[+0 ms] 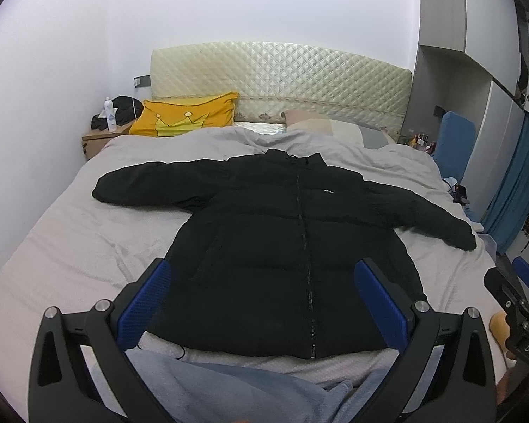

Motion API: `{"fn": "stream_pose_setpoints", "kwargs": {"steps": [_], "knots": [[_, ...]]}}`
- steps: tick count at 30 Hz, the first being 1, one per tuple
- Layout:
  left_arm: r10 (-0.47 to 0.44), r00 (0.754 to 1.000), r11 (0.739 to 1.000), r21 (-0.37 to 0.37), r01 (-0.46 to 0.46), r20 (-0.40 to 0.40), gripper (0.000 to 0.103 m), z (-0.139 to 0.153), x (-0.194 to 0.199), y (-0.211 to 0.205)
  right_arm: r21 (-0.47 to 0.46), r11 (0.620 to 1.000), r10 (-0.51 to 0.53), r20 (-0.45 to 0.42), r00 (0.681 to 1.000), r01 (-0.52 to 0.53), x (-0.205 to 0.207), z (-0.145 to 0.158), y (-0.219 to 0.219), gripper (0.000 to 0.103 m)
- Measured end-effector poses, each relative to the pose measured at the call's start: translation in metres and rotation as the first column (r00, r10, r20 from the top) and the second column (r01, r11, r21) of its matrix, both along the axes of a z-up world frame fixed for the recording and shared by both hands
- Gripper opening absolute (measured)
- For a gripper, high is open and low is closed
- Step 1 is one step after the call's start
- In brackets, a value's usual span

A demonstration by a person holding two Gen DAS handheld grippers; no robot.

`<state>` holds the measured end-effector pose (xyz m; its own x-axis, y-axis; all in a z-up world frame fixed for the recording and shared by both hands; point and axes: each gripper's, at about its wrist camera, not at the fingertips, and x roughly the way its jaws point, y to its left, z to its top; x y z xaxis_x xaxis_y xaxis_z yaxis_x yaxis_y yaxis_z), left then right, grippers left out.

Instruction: Fold large clothes

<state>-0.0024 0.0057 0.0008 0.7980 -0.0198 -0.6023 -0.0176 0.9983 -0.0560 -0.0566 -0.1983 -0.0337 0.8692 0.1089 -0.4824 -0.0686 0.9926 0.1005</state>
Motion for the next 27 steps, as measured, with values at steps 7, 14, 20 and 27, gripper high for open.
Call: {"fn": "stream_pose_setpoints", "kwargs": {"steps": [7, 14, 20, 27], "knots": [[-0.002, 1.0, 1.0, 0.0, 0.002, 0.0, 0.103, 0.0009, 0.0003, 0.0016, -0.001, 1.0, -0.003, 0.0, 1.0, 0.003, 0.0006, 0.0029, 0.0005, 0.103], [-0.006, 1.0, 1.0, -0.006, 0.006, 0.003, 0.103, 0.0018, -0.0007, -0.0003, -0.001, 1.0, -0.003, -0.001, 1.0, 0.003, 0.0009, 0.0028, -0.0007, 0.103], [-0.005, 1.0, 1.0, -0.004, 0.005, 0.004, 0.103, 0.0012, -0.0014, -0.0024, 0.006, 1.0, -0.007, 0.001, 1.0, 0.007, 0.0007, 0.003, -0.0029, 0.103], [-0.012, 1.0, 1.0, -0.005, 0.012, -0.001, 0.103, 0.0014, -0.0012, -0.0046, 0.007, 1.0, -0.008, -0.001, 1.0, 0.008, 0.0005, 0.0017, -0.0045, 0.103]]}}
